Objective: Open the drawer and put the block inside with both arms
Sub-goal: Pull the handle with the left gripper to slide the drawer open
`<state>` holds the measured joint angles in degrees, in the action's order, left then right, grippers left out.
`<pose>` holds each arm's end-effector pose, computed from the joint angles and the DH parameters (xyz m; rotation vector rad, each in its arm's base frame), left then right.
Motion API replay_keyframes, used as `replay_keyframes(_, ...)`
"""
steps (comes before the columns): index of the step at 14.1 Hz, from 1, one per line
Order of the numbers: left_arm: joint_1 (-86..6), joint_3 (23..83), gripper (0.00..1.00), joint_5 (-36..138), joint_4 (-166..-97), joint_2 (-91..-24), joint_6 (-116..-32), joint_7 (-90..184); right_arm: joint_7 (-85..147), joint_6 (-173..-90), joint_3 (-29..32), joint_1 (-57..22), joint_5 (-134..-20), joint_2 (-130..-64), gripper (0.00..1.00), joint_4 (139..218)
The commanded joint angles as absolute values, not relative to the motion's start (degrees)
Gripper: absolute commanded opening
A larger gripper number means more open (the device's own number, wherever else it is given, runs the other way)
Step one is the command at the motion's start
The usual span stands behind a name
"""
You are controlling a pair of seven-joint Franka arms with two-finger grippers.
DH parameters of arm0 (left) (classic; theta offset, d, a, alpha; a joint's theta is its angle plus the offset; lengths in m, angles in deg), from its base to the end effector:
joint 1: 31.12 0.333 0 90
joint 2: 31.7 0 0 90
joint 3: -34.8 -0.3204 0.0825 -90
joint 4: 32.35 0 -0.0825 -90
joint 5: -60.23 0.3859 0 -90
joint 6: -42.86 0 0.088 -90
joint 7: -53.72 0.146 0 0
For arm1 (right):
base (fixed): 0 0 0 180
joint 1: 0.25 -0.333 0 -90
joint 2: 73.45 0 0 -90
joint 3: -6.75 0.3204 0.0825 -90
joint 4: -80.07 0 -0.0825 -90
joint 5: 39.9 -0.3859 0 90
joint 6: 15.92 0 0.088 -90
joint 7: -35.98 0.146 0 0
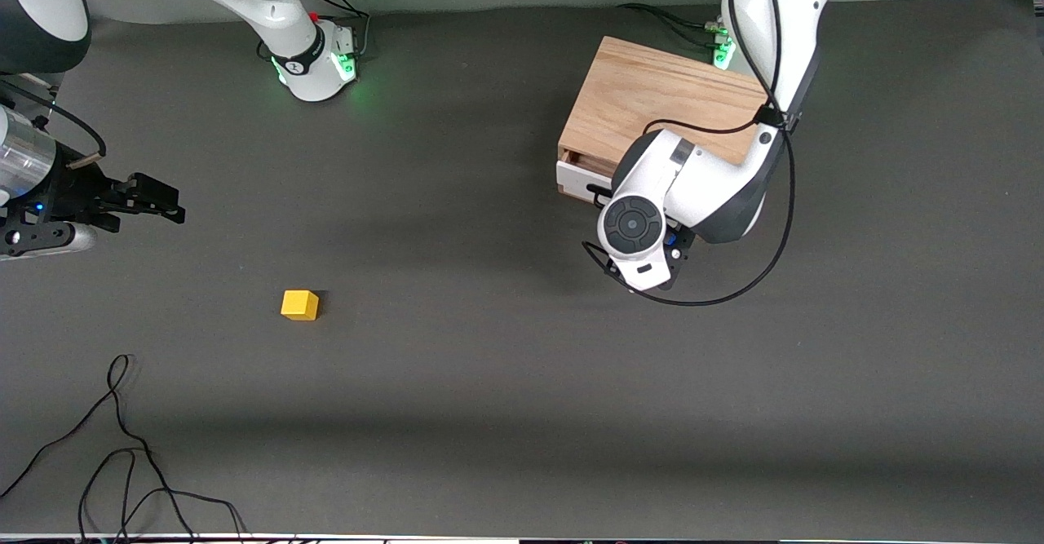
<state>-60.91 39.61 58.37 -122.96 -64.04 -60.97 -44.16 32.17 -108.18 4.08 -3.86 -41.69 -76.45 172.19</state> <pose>0.5317 -0.3657 0.2535 -2.4159 -1.5196 0.2936 0.5713 0.0144 0.5463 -3.1081 -0.1258 0.0764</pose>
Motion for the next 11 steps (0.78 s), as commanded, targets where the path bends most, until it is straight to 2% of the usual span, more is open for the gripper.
replay_keyframes(1,-61.0,39.4,1.00,60.0,-115.8,-70.4,-67.0,-44.1,31.6,-107.9,3.9,-4.1,-42.2,-76.8,1.00,171.2)
replay_keyframes(11,-61.0,39.1,1.00,60.4,-114.1,-71.3,-74.8,-44.3,31.6,-107.9,3.9,-4.1,-42.2,-76.9,1.00,171.3)
